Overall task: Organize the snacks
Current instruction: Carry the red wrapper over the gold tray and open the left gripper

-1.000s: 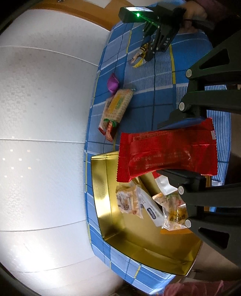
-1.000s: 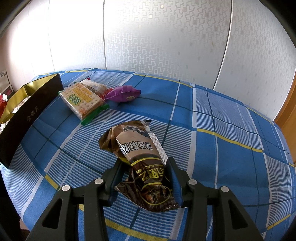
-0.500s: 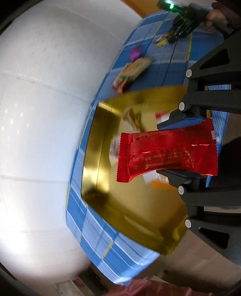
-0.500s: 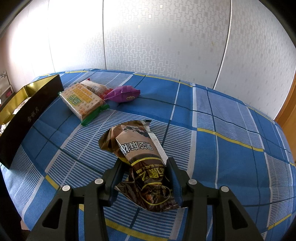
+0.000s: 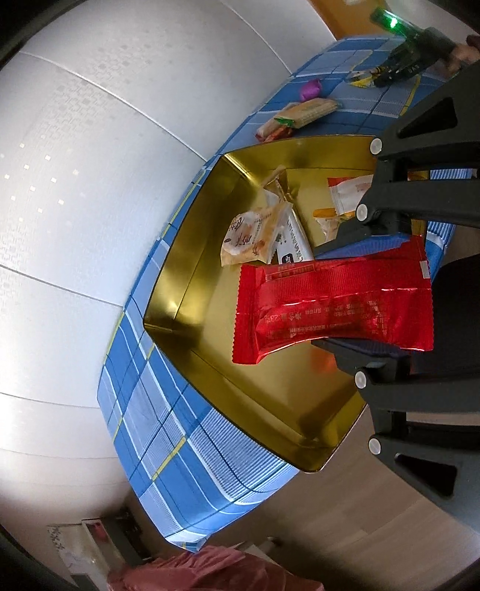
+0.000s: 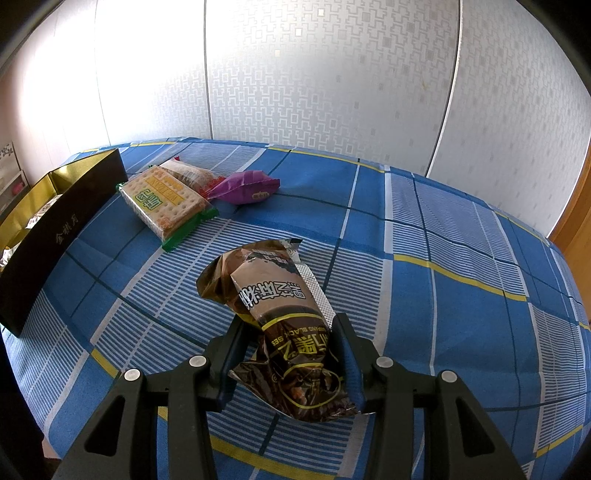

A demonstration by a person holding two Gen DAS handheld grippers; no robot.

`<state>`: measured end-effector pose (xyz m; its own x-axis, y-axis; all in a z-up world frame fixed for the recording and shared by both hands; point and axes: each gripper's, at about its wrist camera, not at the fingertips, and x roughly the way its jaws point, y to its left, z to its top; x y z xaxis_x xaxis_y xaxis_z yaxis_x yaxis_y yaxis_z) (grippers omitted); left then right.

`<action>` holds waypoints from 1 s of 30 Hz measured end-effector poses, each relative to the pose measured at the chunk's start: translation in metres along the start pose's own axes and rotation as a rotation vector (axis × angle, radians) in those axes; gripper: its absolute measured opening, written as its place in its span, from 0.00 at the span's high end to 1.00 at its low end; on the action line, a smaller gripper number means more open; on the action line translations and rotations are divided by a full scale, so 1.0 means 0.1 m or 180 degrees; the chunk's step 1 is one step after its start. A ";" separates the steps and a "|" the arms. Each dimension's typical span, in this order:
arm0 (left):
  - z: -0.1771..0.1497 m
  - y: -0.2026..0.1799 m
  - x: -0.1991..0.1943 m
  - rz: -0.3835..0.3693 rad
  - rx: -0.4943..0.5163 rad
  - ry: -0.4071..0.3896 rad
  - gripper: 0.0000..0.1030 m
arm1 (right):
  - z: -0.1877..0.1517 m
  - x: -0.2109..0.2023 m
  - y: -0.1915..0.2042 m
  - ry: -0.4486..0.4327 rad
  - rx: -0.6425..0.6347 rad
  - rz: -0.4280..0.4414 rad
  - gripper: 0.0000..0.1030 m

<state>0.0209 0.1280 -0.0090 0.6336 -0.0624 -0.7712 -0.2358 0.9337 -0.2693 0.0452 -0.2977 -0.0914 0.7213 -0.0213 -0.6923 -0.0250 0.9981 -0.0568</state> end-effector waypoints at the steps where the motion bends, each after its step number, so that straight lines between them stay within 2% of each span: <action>1: 0.00 0.00 0.00 0.0004 -0.0006 -0.0005 0.62 | 0.00 0.00 0.00 0.0000 0.0000 0.0000 0.54; 13: 0.19 0.08 0.06 0.0004 -0.0071 -0.0023 0.62 | 0.00 0.00 0.00 0.0000 0.0000 0.0003 0.54; 22: 0.47 -0.07 0.23 0.0095 0.0090 -0.0143 0.62 | 0.00 0.00 0.00 -0.0001 -0.0002 0.0002 0.54; 26: 0.60 -0.14 0.52 0.0161 0.0141 -0.0051 0.60 | 0.00 0.00 0.00 0.0000 -0.0002 0.0005 0.55; 30: 0.59 -0.16 0.76 0.0233 0.0131 0.0126 0.54 | 0.00 0.00 0.00 0.0000 -0.0001 0.0007 0.54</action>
<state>0.1165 0.1293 -0.0296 0.5859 -0.0067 -0.8104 -0.2493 0.9500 -0.1881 0.0453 -0.2975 -0.0913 0.7212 -0.0192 -0.6924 -0.0268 0.9981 -0.0556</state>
